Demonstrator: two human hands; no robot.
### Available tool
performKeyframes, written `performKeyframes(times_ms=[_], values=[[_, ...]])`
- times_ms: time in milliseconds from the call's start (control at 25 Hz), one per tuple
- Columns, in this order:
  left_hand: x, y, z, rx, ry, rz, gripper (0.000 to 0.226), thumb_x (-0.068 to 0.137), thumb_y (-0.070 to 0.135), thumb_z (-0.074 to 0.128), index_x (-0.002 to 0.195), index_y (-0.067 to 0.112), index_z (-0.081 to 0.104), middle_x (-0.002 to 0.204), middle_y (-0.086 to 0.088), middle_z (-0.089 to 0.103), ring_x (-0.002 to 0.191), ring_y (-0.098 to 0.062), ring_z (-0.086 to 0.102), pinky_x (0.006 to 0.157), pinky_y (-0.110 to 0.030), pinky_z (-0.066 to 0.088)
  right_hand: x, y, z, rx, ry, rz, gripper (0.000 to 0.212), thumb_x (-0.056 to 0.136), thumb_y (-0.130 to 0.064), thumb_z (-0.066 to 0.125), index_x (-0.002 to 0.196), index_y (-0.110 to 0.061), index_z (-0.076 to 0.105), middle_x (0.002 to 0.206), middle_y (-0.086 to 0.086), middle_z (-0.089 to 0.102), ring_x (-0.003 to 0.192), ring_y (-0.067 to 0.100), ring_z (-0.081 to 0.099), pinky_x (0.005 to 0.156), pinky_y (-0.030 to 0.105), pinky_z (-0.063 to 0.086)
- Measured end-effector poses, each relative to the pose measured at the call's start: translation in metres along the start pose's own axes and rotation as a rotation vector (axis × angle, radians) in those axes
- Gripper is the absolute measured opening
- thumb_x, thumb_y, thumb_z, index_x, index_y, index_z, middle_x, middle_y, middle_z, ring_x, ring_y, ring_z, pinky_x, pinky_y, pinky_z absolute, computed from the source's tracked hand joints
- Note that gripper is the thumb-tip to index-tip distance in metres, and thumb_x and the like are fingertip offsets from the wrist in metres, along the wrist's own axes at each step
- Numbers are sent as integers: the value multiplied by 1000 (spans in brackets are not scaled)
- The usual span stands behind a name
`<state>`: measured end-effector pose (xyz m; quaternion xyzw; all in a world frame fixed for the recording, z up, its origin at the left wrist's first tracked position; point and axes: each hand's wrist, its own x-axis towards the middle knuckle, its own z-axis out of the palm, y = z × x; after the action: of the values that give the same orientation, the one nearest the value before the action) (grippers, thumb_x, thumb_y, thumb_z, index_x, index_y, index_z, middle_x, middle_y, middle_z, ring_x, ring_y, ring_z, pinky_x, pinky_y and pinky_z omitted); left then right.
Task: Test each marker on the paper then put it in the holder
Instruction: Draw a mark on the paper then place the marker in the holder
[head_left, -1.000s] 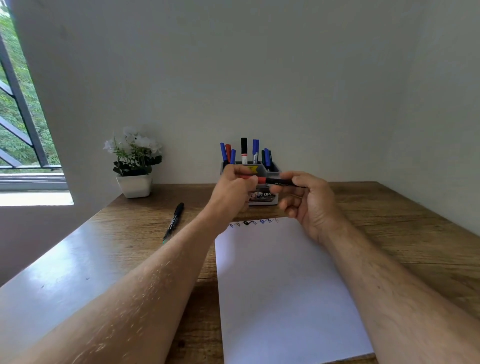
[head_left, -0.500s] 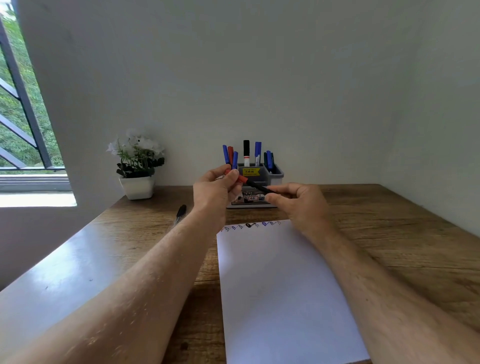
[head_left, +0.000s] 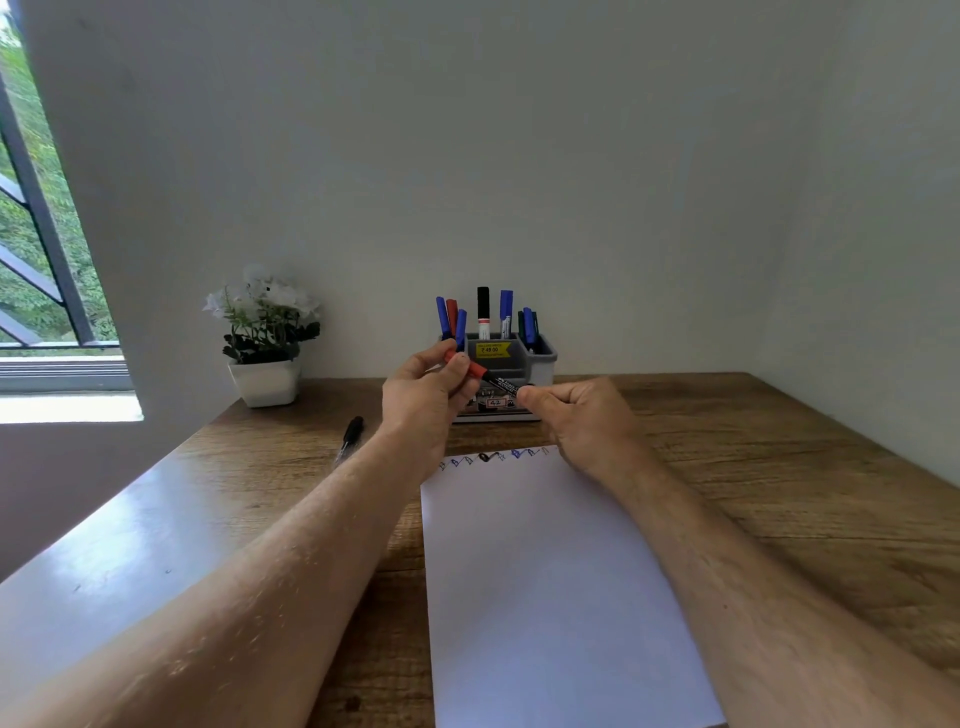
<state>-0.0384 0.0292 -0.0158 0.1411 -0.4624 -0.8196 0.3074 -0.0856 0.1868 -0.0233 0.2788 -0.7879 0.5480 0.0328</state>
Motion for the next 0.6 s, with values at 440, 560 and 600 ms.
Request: performKeyframes(times_ms=[440, 560, 600], values=[[-9, 7, 11, 179, -133, 292, 55, 81, -10, 69, 124, 19, 51, 106, -19, 70, 91, -24, 73, 78, -37, 61, 4, 0, 10, -35, 22, -48, 27, 97, -38, 57, 82, -22, 72, 68, -6, 69, 58, -1, 59, 53, 9, 39], [-7, 22, 11, 275, -69, 604, 57, 82, -8, 70, 120, 29, 49, 99, -11, 72, 90, -18, 73, 78, -33, 60, 5, 4, 12, -143, 89, -101, 33, 96, -36, 60, 120, -15, 71, 98, 0, 75, 82, 4, 67, 73, 15, 51], [-5, 27, 11, 292, -16, 713, 58, 81, -7, 71, 118, 32, 48, 100, -9, 71, 88, -16, 73, 77, -30, 60, 6, 5, 12, -176, 103, -119, 35, 96, -34, 60, 125, -14, 68, 104, 2, 75, 87, 6, 67, 78, 18, 54]])
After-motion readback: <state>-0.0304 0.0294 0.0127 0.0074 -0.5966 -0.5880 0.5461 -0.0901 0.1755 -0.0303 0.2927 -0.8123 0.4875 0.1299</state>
